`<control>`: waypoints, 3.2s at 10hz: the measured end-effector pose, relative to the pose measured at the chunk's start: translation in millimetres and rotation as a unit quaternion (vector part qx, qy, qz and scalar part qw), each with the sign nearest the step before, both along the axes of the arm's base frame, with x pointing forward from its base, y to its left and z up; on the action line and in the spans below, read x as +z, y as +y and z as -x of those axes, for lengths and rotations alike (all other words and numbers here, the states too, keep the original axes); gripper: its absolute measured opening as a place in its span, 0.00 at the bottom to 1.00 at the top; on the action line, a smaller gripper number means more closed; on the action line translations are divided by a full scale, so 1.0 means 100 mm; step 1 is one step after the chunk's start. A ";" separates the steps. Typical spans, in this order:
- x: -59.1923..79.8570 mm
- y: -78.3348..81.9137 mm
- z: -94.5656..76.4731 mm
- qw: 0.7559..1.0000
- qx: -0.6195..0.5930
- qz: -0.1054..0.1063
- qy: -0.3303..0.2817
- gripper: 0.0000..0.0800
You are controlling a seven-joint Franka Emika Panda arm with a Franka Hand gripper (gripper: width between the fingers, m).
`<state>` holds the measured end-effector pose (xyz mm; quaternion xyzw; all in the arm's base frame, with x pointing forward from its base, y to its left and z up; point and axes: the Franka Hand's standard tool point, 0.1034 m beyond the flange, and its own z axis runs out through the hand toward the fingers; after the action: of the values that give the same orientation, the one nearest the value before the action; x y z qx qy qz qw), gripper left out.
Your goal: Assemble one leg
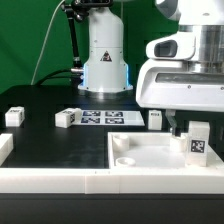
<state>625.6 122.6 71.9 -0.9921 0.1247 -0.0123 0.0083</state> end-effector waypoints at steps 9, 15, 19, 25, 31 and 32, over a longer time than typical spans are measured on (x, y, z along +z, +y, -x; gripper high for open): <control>-0.01 -0.03 0.01 0.955 -0.297 -0.024 -0.003 0.36; -0.01 -0.03 0.03 0.785 -0.618 -0.039 -0.004 0.36; -0.01 -0.04 0.03 0.696 -0.716 -0.050 0.006 0.36; -0.02 0.00 0.05 0.829 -0.558 -0.038 0.009 0.81; -0.03 0.02 0.06 0.951 -0.308 -0.031 0.000 0.81; -0.03 0.03 0.06 0.959 -0.283 -0.030 -0.001 0.81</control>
Offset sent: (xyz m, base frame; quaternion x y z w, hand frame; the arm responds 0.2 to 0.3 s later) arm 0.0000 0.0000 0.0000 0.0000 0.0000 0.0799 0.9968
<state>620.0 125.8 69.2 -0.9155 0.4007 -0.0114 0.0346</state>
